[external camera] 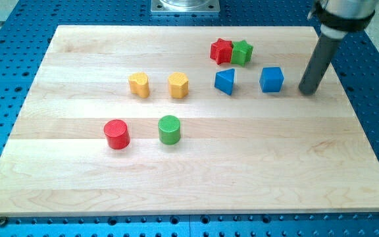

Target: Slide the green star diagonally bottom left to the heart

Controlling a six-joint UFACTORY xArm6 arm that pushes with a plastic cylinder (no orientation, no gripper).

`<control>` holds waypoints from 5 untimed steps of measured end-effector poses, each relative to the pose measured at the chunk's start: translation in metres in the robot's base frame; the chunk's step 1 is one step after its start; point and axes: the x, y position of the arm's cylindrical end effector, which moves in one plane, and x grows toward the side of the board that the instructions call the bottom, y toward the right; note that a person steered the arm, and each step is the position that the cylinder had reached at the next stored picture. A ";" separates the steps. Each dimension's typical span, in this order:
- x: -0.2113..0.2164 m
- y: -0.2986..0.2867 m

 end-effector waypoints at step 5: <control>-0.082 -0.237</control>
